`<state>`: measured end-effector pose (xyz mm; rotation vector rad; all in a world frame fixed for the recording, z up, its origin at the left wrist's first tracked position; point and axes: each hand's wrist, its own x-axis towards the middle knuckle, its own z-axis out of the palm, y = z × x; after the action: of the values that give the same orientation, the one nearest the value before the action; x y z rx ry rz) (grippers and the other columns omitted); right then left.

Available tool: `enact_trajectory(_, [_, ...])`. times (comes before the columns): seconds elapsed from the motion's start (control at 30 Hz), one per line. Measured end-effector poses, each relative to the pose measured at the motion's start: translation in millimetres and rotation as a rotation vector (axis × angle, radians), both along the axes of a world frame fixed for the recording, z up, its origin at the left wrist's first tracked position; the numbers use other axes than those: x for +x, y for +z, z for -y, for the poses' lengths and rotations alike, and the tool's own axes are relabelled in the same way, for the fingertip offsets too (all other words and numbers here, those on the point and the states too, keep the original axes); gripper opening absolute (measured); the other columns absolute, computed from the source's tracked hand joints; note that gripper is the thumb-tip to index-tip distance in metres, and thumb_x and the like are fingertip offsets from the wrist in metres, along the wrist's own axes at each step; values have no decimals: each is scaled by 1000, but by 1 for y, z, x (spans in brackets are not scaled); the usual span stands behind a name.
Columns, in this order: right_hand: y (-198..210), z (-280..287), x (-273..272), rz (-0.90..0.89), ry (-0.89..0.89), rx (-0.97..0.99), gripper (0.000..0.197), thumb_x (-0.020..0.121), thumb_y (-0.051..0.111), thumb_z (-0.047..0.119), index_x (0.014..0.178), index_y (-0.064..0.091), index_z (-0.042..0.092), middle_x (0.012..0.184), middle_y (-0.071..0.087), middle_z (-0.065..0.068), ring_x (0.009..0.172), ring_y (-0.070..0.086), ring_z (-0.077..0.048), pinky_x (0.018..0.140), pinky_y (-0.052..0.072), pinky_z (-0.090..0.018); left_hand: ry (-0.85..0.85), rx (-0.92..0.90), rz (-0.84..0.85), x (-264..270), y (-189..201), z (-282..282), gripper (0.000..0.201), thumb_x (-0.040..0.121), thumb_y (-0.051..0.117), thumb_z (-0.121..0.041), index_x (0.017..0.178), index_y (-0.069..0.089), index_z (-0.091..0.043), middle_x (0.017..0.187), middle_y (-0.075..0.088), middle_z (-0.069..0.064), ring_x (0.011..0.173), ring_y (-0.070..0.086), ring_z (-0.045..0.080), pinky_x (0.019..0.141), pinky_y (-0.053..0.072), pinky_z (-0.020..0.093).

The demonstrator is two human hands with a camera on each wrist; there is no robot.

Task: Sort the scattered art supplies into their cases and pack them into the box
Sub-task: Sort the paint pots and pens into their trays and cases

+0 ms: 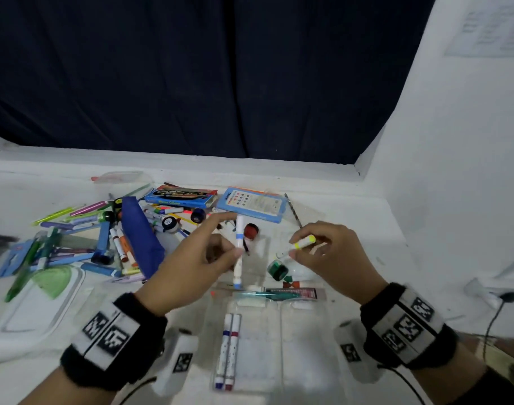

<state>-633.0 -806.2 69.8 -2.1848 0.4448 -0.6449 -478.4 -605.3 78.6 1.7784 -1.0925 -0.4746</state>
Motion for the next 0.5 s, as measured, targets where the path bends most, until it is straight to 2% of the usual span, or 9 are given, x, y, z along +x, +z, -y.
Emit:
enact_trajectory(0.07, [-7, -10, -12, -32, 67, 221, 12, 75, 79, 3, 72, 69, 10, 77, 70, 1, 65, 65, -7, 68, 47, -19, -46, 30, -40, -16, -13, -13, 50, 94, 66, -19, 132, 41, -40, 76, 68, 5, 72, 64, 17, 79, 52, 39])
enact_trajectory(0.13, [-18, -18, -21, -30, 141, 420, 11, 81, 74, -2, 74, 65, 0, 82, 69, -14, 69, 69, -18, 67, 52, -32, -93, 99, -9, -29, -29, -24, 49, 94, 67, -22, 129, 41, -43, 74, 68, 3, 70, 64, 19, 77, 53, 39])
enact_trajectory(0.17, [-24, -22, -24, -51, 141, 483, 9, 83, 73, -1, 79, 64, 0, 86, 67, -20, 70, 70, -22, 65, 54, -36, -115, 135, 15, -35, -34, -28, 48, 94, 67, -23, 128, 41, -44, 74, 69, 3, 68, 64, 19, 74, 53, 37])
enact_trajectory(0.23, [-34, -34, -27, -131, 130, 520, 12, 84, 74, 3, 92, 64, 3, 89, 66, -24, 73, 72, -28, 62, 58, -38, -146, 213, 62, -44, -46, -35, 47, 93, 68, -25, 127, 41, -44, 74, 71, -1, 64, 64, 12, 67, 53, 28])
enact_trajectory(0.3, [-48, -47, -27, -217, 131, 530, 28, 82, 75, 4, 104, 60, 11, 84, 65, -17, 72, 72, -29, 58, 58, -36, -162, 294, 115, -50, -56, -38, 47, 93, 68, -26, 125, 40, -43, 73, 72, -4, 63, 65, 9, 64, 51, 21])
enact_trajectory(0.4, [-63, -64, -25, -336, 128, 519, 42, 82, 75, 5, 112, 52, 23, 87, 64, -15, 71, 72, -31, 61, 61, -39, -160, 376, 143, -54, -67, -37, 44, 92, 68, -27, 124, 39, -37, 73, 73, -2, 60, 65, 9, 62, 54, 24])
enact_trajectory(0.5, [-70, -74, -24, -403, 144, 469, 43, 83, 74, 7, 113, 47, 23, 89, 65, -22, 72, 70, -37, 67, 61, -45, -154, 434, 167, -56, -71, -34, 43, 91, 70, -34, 121, 39, -34, 72, 73, -1, 57, 64, 7, 62, 54, 24])
